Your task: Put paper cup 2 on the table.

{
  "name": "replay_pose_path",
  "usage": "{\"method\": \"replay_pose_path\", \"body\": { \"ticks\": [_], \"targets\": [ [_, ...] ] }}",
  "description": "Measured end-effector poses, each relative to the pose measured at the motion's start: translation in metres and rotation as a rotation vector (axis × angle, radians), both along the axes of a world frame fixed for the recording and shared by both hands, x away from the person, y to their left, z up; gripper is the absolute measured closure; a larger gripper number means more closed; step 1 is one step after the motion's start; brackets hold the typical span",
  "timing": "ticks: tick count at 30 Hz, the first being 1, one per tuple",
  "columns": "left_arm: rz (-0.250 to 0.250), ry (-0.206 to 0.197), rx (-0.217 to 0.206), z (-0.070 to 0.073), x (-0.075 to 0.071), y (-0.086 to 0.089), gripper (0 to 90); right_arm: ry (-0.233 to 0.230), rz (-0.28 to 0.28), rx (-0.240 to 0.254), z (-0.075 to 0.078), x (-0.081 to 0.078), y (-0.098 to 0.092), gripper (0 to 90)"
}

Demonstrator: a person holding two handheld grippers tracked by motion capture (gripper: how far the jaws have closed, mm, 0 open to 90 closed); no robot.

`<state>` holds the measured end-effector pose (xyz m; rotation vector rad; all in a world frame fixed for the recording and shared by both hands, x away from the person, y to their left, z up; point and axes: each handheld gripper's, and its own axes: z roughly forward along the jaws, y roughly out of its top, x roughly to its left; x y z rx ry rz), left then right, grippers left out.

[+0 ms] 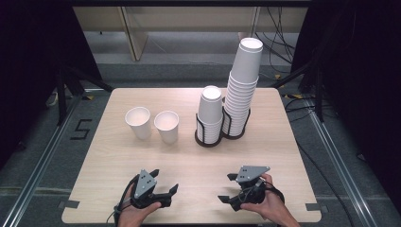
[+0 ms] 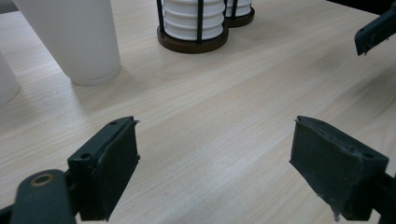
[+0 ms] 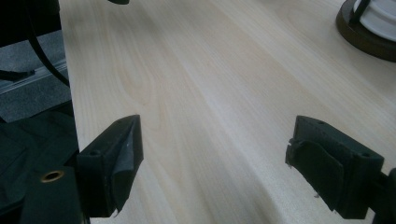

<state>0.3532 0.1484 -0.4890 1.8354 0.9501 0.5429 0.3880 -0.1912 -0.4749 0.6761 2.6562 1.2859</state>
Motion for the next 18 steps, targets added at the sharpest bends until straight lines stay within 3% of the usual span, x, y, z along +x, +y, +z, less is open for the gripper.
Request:
{"method": "replay_pose_path", "body": {
  "ticks": [18],
  "targets": [
    [-0.096,-0.012,0.044,-0.007,-0.028,-0.016,14.2,0.007,0.031,-0.015,-0.003,-0.004,0.003,17.9]
  ]
}}
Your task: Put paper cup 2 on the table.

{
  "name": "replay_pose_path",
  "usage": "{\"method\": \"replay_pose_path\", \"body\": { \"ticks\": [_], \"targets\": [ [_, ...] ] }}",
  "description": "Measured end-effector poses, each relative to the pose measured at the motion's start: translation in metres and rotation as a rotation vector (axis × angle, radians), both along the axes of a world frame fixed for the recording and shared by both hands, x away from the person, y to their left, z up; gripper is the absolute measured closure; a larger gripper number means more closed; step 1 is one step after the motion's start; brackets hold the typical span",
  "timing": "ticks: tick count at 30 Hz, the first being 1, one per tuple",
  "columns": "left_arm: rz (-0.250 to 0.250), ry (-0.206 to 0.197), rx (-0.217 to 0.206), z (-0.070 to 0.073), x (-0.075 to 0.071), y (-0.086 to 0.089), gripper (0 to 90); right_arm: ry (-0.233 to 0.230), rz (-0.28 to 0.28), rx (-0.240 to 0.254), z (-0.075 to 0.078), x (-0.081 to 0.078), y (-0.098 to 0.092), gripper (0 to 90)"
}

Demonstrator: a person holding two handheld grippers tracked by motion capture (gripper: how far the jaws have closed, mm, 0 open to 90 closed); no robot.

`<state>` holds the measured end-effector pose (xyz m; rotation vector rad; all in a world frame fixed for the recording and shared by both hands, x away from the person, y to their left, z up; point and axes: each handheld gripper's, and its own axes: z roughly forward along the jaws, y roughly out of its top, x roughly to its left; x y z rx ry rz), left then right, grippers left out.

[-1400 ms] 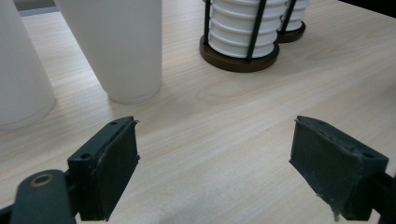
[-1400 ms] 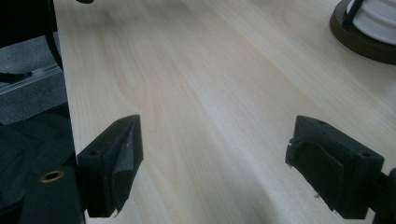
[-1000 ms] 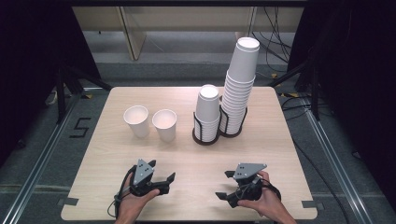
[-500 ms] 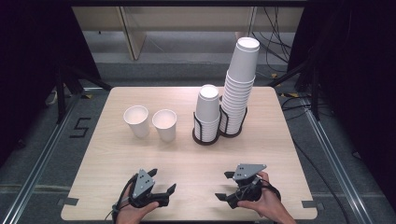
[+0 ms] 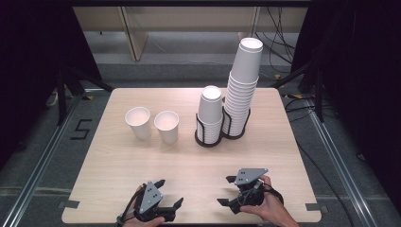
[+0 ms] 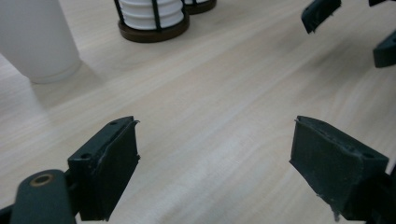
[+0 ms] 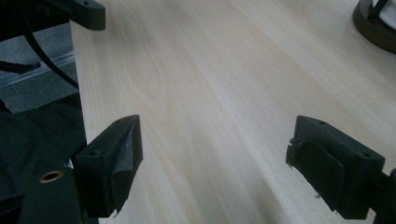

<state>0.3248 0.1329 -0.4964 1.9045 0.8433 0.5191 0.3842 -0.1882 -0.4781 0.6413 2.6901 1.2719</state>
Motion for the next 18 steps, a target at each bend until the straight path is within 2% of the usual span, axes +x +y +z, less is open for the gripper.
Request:
{"method": "replay_pose_path", "body": {
  "ticks": [2,3,7,9,10,12,15,18],
  "targets": [
    [-0.013,-0.005,0.022,-0.002,-0.003,-0.003,14.3,-0.011,0.001,-0.004,0.0,0.0,0.001,17.9],
    [-0.022,-0.003,0.028,-0.002,-0.003,-0.003,14.2,-0.003,0.007,-0.005,-0.001,-0.001,0.001,17.9],
    [-0.028,0.002,0.022,-0.001,-0.009,-0.006,14.2,-0.004,0.007,-0.012,-0.002,-0.001,0.002,17.8],
    [-0.031,0.003,0.017,-0.001,-0.012,-0.006,14.2,0.021,-0.002,-0.014,-0.003,-0.003,0.002,17.7],
    [-0.037,0.011,0.017,0.0,-0.013,-0.006,14.2,0.002,0.012,-0.014,-0.004,-0.001,0.002,17.6],
    [-0.042,0.013,0.025,0.0,-0.015,-0.006,14.2,-0.003,0.009,-0.018,-0.004,-0.001,0.002,17.6],
    [-0.053,0.022,0.029,0.0,-0.015,-0.006,14.2,0.002,0.008,-0.017,-0.005,-0.001,0.002,17.6],
    [-0.043,0.02,0.033,0.0,-0.014,-0.006,14.2,0.005,0.01,-0.019,-0.005,-0.001,0.003,17.5]
  ]
}}
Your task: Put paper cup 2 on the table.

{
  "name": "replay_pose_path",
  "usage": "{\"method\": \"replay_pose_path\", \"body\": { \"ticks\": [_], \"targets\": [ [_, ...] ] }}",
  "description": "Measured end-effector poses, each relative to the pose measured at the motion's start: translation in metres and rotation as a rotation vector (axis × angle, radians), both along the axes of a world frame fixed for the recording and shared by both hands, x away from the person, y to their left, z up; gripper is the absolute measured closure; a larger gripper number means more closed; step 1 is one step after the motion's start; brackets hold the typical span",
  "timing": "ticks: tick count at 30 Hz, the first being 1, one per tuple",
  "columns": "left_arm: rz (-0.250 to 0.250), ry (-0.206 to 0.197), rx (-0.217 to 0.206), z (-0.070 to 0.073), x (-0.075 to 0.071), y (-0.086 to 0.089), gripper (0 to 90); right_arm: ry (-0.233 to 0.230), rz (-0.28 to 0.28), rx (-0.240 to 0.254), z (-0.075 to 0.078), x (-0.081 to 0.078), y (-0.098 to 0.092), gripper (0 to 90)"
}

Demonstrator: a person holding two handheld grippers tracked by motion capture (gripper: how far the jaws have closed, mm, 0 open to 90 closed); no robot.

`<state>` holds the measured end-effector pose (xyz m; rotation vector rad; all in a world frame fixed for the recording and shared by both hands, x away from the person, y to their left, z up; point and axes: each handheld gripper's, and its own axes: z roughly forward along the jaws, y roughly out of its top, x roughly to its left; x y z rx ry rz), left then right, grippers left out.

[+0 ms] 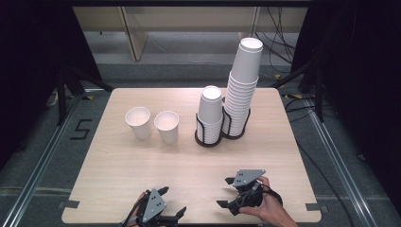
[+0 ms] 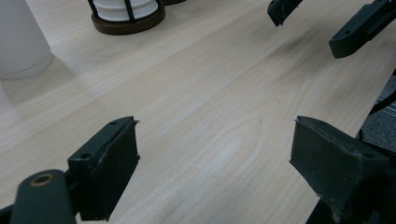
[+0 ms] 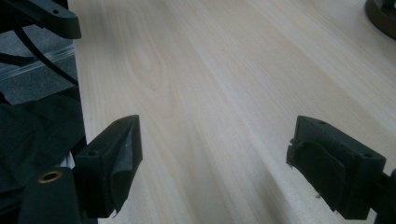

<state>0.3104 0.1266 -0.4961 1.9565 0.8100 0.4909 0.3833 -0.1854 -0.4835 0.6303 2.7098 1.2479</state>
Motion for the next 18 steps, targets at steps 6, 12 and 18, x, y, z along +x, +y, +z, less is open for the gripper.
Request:
{"method": "replay_pose_path", "body": {
  "ticks": [6,12,18],
  "targets": [
    [-0.003,-0.006,0.002,-0.0014,0.0019,-0.0005,14.3,-0.001,0.002,-0.004,-0.0005,0.0,0.0002,17.5],
    [-0.009,0.003,-0.004,-0.0013,0.0025,-0.0003,14.3,0.0,0.003,-0.004,-0.0006,0.0005,-0.0002,17.4],
    [-0.014,-0.002,0.001,-0.0006,0.0028,0.0,14.3,-0.005,-0.001,-0.001,-0.0007,0.0011,-0.001,17.3]
  ]
}}
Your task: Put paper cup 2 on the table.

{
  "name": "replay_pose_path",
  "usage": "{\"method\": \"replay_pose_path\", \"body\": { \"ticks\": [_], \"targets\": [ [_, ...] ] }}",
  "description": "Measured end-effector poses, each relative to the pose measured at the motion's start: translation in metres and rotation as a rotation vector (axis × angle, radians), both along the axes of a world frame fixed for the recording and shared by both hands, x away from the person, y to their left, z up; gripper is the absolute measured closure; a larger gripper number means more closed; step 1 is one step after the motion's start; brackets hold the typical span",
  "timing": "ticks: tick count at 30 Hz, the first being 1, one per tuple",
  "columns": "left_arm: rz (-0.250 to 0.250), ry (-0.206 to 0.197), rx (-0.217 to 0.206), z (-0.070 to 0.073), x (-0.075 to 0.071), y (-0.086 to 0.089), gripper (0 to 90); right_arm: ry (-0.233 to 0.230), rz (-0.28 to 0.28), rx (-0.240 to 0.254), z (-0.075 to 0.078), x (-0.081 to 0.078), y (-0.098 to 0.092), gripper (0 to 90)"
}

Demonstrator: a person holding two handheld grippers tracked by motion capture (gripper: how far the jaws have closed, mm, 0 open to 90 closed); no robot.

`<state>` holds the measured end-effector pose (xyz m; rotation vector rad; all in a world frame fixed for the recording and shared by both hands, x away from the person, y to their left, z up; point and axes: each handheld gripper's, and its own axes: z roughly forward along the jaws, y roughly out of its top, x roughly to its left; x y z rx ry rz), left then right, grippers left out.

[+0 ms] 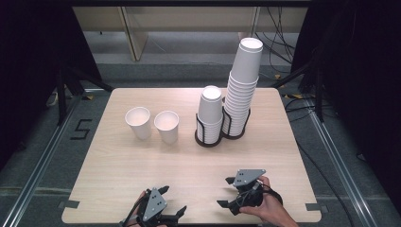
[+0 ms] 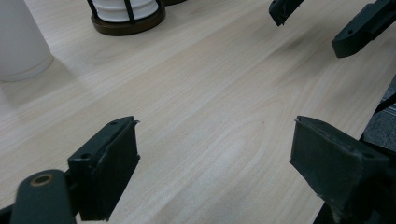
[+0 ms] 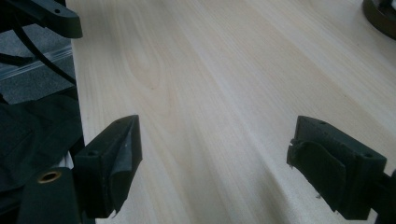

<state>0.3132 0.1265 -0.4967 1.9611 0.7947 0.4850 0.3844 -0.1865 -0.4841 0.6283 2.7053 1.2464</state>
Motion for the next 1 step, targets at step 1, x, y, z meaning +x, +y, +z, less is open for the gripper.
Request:
{"method": "replay_pose_path", "body": {
  "ticks": [1],
  "targets": [
    [0.006,-0.006,-0.005,-0.0002,0.0,-0.0003,14.3,0.001,0.0,0.001,0.0,-0.0002,0.0001,17.2]
  ]
}}
